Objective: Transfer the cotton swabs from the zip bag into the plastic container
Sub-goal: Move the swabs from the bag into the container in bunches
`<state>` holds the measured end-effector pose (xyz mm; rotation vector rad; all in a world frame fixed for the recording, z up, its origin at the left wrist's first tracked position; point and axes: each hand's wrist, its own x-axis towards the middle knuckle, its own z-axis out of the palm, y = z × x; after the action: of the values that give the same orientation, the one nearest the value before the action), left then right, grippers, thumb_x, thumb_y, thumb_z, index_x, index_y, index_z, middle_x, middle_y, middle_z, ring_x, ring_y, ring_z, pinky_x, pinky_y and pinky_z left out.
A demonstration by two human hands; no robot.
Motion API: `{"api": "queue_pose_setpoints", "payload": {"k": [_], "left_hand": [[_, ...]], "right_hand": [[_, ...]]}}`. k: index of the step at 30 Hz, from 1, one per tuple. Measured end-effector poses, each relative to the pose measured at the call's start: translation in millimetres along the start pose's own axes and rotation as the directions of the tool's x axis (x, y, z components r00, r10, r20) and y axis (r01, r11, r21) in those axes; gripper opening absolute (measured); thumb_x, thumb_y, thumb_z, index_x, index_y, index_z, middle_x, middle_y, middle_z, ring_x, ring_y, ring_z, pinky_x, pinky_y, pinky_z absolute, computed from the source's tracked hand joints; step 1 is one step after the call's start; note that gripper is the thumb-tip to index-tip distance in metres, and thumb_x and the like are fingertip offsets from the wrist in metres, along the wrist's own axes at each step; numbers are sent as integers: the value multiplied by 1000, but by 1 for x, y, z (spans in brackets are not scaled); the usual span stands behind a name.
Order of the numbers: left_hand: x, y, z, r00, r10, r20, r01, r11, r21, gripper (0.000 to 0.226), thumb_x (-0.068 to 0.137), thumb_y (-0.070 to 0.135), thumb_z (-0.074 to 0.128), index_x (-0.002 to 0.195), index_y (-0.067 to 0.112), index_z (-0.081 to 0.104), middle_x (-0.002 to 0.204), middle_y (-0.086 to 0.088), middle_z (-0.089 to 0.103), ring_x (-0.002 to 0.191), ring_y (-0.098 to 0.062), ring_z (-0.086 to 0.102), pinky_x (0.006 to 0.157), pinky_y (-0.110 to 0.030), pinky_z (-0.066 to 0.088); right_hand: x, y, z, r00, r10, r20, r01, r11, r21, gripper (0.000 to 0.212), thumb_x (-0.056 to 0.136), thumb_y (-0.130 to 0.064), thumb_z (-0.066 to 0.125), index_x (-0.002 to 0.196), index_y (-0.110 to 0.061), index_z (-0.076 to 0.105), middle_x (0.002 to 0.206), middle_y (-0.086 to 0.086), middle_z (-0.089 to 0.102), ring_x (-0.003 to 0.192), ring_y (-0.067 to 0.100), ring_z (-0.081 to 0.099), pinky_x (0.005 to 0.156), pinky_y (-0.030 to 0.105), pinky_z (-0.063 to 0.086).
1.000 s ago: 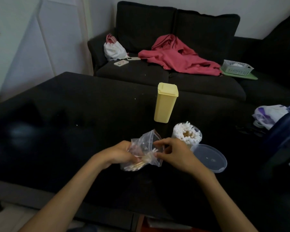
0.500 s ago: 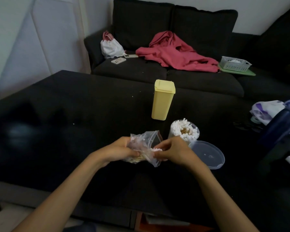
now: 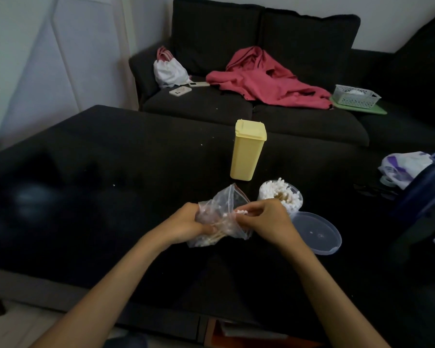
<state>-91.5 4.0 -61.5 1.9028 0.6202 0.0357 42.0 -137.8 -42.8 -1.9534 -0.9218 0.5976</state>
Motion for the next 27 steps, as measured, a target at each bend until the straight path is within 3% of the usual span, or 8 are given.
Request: {"api": "queue_pose_setpoints", "payload": {"k": [3, 9, 15, 22, 27], "left_hand": [[0, 0, -3, 999, -23, -25, 22, 999, -22, 36, 83, 7, 68, 118, 14, 60, 104, -1, 68, 99, -13, 64, 96, -34, 49], [2, 0, -5, 999, -42, 11, 43, 999, -25, 35, 82, 9, 69, 113, 21, 61, 106, 1, 69, 99, -10, 66, 96, -37, 50], [1, 1, -5, 1000, -27, -2, 27, 998, -60, 35, 80, 6, 70, 109, 23, 61, 103, 1, 69, 99, -11, 65, 98, -37, 49], [0, 4, -4, 998, -69, -13, 68, 997, -48, 30, 81, 2, 68, 102, 22, 60, 102, 2, 67, 100, -12, 63, 99, -34, 46], [2, 3, -7, 990, -144, -5, 144, 989, 21, 50, 79, 6, 71, 123, 19, 52, 116, -3, 62, 108, -16, 60, 99, -35, 47]], "right_hand": [[-1, 0, -10, 999, 30, -11, -30, 999, -25, 11, 79, -18, 74, 90, -20, 74, 79, -4, 72, 73, 4, 68, 63, 13, 51], [-4, -4, -8, 992, 41, 123, -38, 999, -30, 12, 81, -16, 72, 91, -21, 73, 84, -4, 71, 79, 6, 68, 66, 15, 52], [-4, -6, -6, 998, -43, 55, 48, 994, -95, 11, 79, -16, 73, 89, -20, 74, 79, -10, 69, 76, 3, 66, 66, 14, 52], [-3, -7, -23, 999, -52, 0, 52, 999, -17, 11, 81, -14, 71, 92, -14, 74, 85, 4, 73, 79, 9, 69, 66, 11, 53], [-4, -10, -24, 998, -43, 54, 45, 998, -44, 11, 83, -13, 69, 94, -14, 72, 86, 0, 71, 73, 0, 66, 59, 9, 48]]}}
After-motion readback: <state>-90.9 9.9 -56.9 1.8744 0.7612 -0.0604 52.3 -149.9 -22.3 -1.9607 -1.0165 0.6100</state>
